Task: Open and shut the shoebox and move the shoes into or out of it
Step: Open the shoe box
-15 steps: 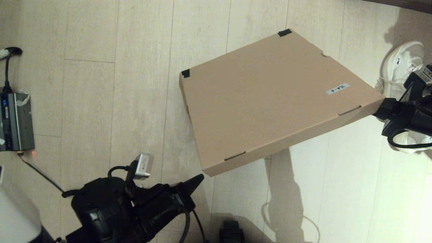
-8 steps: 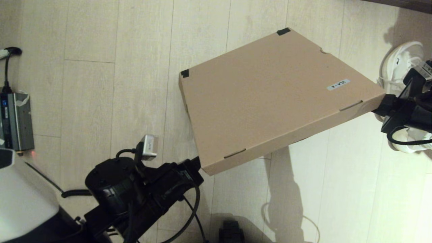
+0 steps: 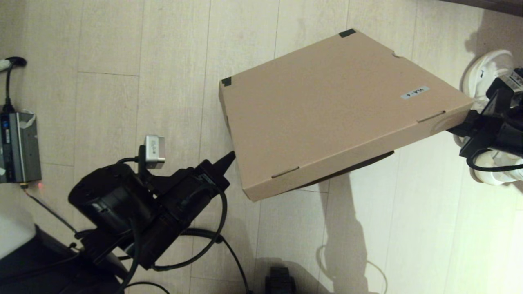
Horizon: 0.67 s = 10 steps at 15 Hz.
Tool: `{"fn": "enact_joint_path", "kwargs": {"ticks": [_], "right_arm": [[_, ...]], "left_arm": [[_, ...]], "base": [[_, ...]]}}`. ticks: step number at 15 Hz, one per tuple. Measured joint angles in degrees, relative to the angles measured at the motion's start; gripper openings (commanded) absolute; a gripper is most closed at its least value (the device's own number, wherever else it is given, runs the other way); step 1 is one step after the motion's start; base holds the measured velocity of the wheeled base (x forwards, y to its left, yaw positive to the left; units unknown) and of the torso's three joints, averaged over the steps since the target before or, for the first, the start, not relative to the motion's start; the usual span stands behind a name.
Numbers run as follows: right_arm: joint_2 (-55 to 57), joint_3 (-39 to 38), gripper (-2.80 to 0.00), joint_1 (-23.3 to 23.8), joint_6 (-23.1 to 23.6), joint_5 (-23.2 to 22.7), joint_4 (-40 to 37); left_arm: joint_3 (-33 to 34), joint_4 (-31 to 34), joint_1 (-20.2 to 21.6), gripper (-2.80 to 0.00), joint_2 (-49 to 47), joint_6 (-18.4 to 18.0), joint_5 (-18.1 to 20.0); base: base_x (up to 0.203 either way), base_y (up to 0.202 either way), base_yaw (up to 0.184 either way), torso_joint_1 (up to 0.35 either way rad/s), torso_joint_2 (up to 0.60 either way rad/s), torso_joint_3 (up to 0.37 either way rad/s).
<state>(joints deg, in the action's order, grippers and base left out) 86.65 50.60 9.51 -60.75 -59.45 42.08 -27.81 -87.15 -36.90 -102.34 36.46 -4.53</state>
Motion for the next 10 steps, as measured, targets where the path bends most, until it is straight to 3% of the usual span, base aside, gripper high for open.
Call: {"fn": "enact_joint_path", "kwargs": {"ticks": [6, 10], "right_arm": [[0.0, 2.1, -2.80, -0.1, 0.0, 0.0, -1.6], [0.0, 3.7, -2.80, -0.8, 0.0, 0.0, -3.3]], "left_arm": [[-1.3, 0.0, 1.0, -2.80, 0.7, 0.0, -0.1], [2.6, 0.0, 1.2, -2.80, 2.0, 0.1, -0.2]], "base": [[0.000, 0.000, 0.000, 0.000, 0.00, 0.000], [0.000, 0.000, 0.000, 0.000, 0.00, 0.000]]}}
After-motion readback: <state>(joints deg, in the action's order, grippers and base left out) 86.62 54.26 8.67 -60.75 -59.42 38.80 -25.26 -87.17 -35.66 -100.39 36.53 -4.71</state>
